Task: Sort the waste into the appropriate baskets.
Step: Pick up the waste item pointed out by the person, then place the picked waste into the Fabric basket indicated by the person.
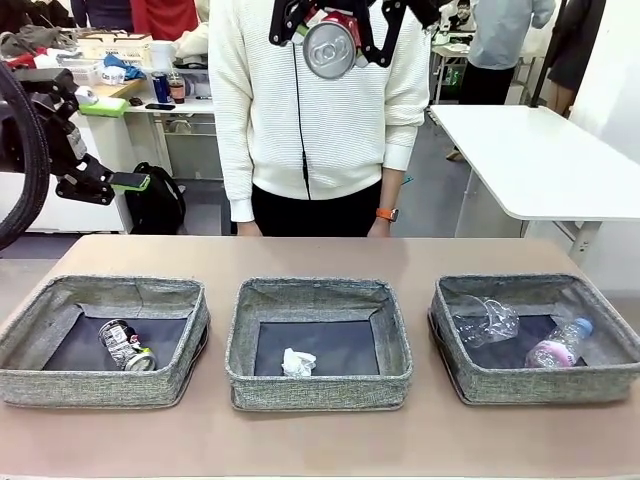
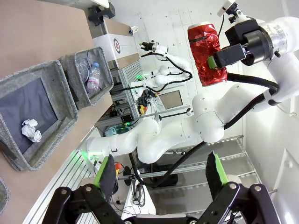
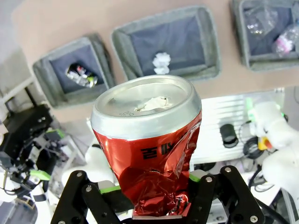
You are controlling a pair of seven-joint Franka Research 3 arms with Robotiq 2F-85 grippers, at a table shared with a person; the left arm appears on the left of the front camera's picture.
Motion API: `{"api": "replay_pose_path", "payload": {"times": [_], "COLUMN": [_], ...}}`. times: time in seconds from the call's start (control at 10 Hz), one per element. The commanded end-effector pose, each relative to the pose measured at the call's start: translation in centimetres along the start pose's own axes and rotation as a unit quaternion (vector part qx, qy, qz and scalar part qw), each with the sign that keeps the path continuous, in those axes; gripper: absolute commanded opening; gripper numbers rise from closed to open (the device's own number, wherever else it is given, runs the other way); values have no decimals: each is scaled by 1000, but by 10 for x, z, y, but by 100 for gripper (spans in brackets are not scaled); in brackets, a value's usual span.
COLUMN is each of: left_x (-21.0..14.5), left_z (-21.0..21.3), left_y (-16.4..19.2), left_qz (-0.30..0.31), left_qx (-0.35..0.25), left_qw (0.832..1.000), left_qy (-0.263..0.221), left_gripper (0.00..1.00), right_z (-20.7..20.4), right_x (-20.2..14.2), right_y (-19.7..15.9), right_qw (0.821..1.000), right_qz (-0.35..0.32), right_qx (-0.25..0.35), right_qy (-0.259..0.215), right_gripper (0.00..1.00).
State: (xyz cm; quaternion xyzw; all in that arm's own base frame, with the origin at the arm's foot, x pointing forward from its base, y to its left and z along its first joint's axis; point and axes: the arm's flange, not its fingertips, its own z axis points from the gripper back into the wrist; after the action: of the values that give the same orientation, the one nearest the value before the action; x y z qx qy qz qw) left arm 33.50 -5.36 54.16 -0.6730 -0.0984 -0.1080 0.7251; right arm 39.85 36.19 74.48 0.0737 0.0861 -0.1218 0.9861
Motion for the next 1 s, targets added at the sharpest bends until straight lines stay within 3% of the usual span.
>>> {"api": "replay_pose_path", "payload": {"times": [0.0,0.9], "left_x": [0,0], "left_z": [-1,-1], "left_y": [-3,-3], "left_qz": [0,0], "left_qx": [-12,-12], "left_qw": [1000,1000], "left_qy": [-4,-4], "left_gripper": [100,100], "right_z": [1,1], "right_x": [-2,-2], "right_y": [0,0], "right_qw": [1000,1000], "right_qz": [2,2], "right_qx": [3,3], "right_qy": [3,3], "right_gripper": [3,3]}}
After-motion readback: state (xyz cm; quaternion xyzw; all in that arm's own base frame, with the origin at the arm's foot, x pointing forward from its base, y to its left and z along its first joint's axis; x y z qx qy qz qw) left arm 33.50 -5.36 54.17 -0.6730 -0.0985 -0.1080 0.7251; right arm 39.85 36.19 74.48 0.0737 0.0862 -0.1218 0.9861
